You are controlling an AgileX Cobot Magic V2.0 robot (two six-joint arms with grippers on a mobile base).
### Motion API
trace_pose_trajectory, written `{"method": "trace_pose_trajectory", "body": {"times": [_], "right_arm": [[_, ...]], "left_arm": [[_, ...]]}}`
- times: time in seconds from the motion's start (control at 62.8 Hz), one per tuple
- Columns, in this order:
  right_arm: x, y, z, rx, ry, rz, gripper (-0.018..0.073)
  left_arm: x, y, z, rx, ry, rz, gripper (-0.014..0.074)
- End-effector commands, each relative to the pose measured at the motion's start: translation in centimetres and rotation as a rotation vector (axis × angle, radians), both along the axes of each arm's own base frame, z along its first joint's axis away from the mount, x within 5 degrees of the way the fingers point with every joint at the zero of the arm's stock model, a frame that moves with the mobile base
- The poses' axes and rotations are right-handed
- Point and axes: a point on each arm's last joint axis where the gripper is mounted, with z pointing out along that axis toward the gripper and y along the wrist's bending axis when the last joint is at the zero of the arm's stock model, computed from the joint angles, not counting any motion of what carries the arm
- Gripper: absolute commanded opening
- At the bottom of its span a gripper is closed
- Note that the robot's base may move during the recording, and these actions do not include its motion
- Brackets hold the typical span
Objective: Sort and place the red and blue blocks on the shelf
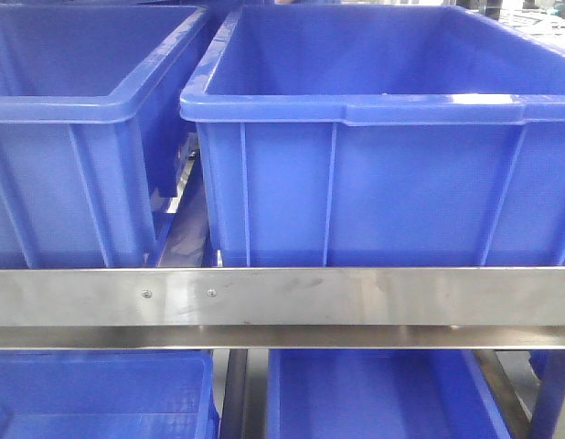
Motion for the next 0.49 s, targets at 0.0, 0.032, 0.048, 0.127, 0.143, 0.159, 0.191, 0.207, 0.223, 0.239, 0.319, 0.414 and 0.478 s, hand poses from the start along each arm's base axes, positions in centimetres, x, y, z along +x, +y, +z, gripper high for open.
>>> {"method": "trace_pose_trajectory", "body": {"times": [0.0,0.032,0.048,0.127,0.143,0.159,0.191,0.207,0.223,0.239,0.319,0.414,0.478], "right_arm": [[0.21,-0.08,1.73,0.0,-0.116,-0.007,0.0057],[0.21,-0.08,1.73,0.0,-0.116,-0.007,0.0057],[0.21,-0.08,1.73,0.0,-0.116,-0.007,0.0057],[0.21,-0.08,1.73,0.0,-0.116,-0.007,0.0057],[0.21,-0.08,1.73,0.0,-0.116,-0.007,0.0057],[0.21,-0.08,1.73,0.0,-0.116,-0.007,0.0057],[0.21,-0.08,1.73,0.0,-0.116,-0.007,0.0057],[0.21,-0.08,1.73,0.0,-0.116,-0.007,0.0057],[0.21,-0.08,1.73,0.0,-0.116,-0.007,0.0057],[0.21,-0.08,1.73,0.0,-0.116,-0.007,0.0057],[0.21,-0.08,1.73,0.0,-0.116,-0.007,0.0057],[0.21,-0.08,1.73,0.0,-0.116,-0.007,0.0057],[0.21,-0.08,1.73,0.0,-0.116,-0.007,0.0057]], "left_arm": [[0.33,-0.13,1.62,-0.02,-0.104,-0.007,0.0125],[0.33,-0.13,1.62,-0.02,-0.104,-0.007,0.0125],[0.33,-0.13,1.62,-0.02,-0.104,-0.007,0.0125],[0.33,-0.13,1.62,-0.02,-0.104,-0.007,0.0125],[0.33,-0.13,1.62,-0.02,-0.104,-0.007,0.0125],[0.33,-0.13,1.62,-0.02,-0.104,-0.007,0.0125],[0.33,-0.13,1.62,-0.02,-0.104,-0.007,0.0125],[0.33,-0.13,1.62,-0.02,-0.104,-0.007,0.0125],[0.33,-0.13,1.62,-0.02,-0.104,-0.007,0.0125],[0.33,-0.13,1.62,-0.02,-0.104,-0.007,0.0125],[0.33,-0.13,1.62,-0.02,-0.104,-0.007,0.0125],[0.33,-0.13,1.62,-0.02,-0.104,-0.007,0.0125],[0.33,-0.13,1.62,-0.02,-0.104,-0.007,0.0125]]}}
